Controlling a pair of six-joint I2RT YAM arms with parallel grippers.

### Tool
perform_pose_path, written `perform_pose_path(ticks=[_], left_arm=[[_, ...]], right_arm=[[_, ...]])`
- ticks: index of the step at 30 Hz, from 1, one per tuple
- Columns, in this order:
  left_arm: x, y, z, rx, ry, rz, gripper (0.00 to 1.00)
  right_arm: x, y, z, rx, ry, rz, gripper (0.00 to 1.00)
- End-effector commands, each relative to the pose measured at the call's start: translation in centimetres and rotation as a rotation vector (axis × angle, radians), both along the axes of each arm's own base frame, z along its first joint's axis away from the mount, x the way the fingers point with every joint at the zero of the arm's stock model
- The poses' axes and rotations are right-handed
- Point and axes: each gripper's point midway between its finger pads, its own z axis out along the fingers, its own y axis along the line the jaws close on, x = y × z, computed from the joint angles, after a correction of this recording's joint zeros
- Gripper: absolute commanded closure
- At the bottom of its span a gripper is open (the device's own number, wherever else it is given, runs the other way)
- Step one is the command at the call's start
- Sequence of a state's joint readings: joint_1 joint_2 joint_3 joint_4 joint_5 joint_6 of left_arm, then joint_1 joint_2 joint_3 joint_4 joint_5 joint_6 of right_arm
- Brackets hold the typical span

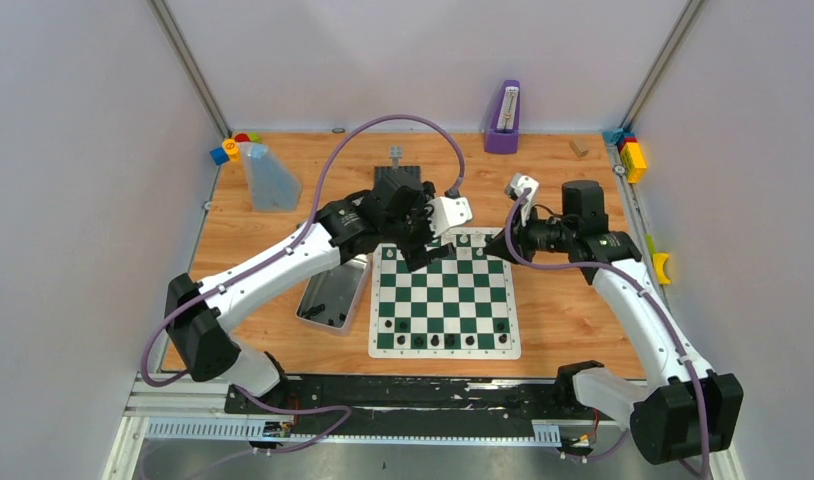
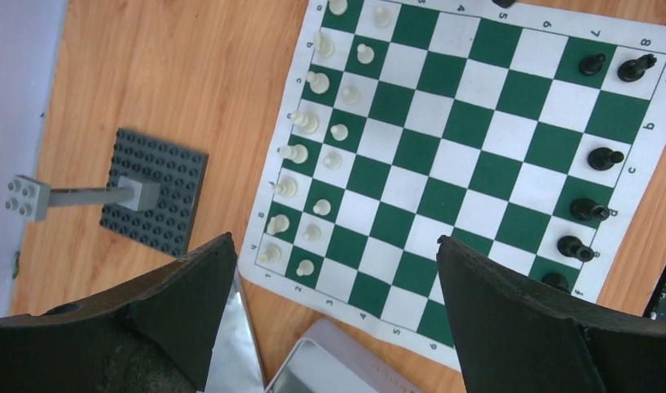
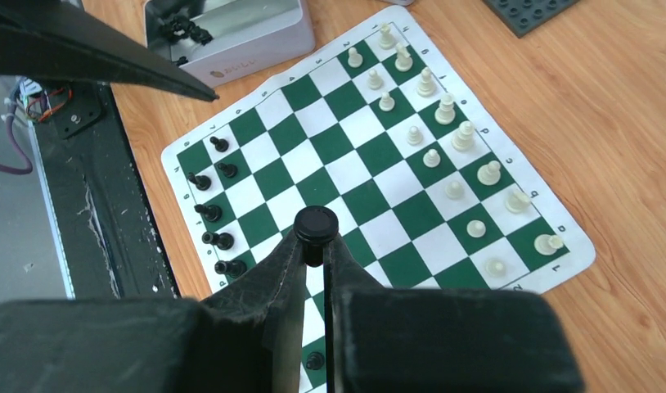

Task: Set up the chess pieces on the board
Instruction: Place the chess piece on the chessboard.

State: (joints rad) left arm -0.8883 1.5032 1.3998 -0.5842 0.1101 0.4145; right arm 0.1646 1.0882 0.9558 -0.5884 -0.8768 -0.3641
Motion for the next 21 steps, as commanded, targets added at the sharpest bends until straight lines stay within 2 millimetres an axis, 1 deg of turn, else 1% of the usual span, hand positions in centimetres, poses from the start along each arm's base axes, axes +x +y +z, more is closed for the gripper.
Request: perform_pose_path(ticks=[1,2,3,4,5,6,7,8,9,10,11,12,13,14,15,17,21], left_arm=[[-0.2,1.6,2.2,-0.024,0.037,0.035,0.00],[-0.2,1.8,2.0,-0.029,0.060,0.032,0.00],[-0.9,1.7,1.7,-0.038,0.100,0.009,0.00],[-0.9,1.9,1.5,-0.043,0.122,0.008,0.00],[-1.5,1.7,1.0,-0.048,0.166,-0.018,0.00],[-1.5,1.9,0.8,-0.052,0.190,-0.015,0.00],[-2.0,1.9,0.3,-0.058,0.238,-0.034,0.00],[-1.7,2.3,0.1,-0.065,0.263,-0.025,0.00],[-2.3,2.3,-0.1,-0.081,0.312,-0.037,0.01],[-1.8,3.1,-0.6,-0.092,0.339,-0.014,0.02],[-2.1,3.0,-0.2,-0.131,0.372,-0.021,0.04],[-1.6,3.8,-0.7,-0.146,0.396,0.005,0.04],[-1.6,3.9,-0.2,-0.182,0.411,0.004,0.05],[-1.3,4.5,-0.5,-0.192,0.424,0.025,0.05],[-1.4,4.5,-0.2,-0.213,0.428,0.022,0.06],[-1.2,4.9,-0.4,-0.224,0.442,0.038,0.07],[-0.9,5.2,-1.6,-0.212,0.464,0.062,0.10]], right_arm=[[0.4,1.4,0.9,-0.039,-0.093,0.054,0.99],[0.1,1.8,0.6,-0.040,-0.091,0.068,0.99],[-0.1,2.2,0.2,-0.045,-0.085,0.082,0.99],[-0.3,2.5,-0.4,-0.057,-0.077,0.092,0.99],[-0.5,2.8,-1.3,-0.075,-0.066,0.104,0.99],[-0.7,3.0,-2.3,-0.101,-0.052,0.112,0.99],[-1.0,3.1,-3.4,-0.129,-0.041,0.125,0.99],[-1.2,3.0,-4.6,-0.165,-0.030,0.128,0.99],[-1.6,3.0,-5.7,-0.196,-0.020,0.138,0.99],[-2.0,2.9,-6.8,-0.226,-0.009,0.147,0.99],[-2.4,2.8,-7.6,-0.248,-0.004,0.155,0.99],[-2.7,2.6,-8.4,-0.264,0.001,0.161,0.99],[-3.1,2.6,-9.0,-0.276,0.006,0.168,0.99],[-3.2,2.5,-9.4,-0.288,0.006,0.169,0.98],[-3.4,2.5,-9.9,-0.303,0.008,0.174,0.98],[-3.5,2.5,-10.9,-0.345,0.005,0.174,0.97],[-3.3,2.3,-13.4,-0.468,0.012,0.187,0.95]])
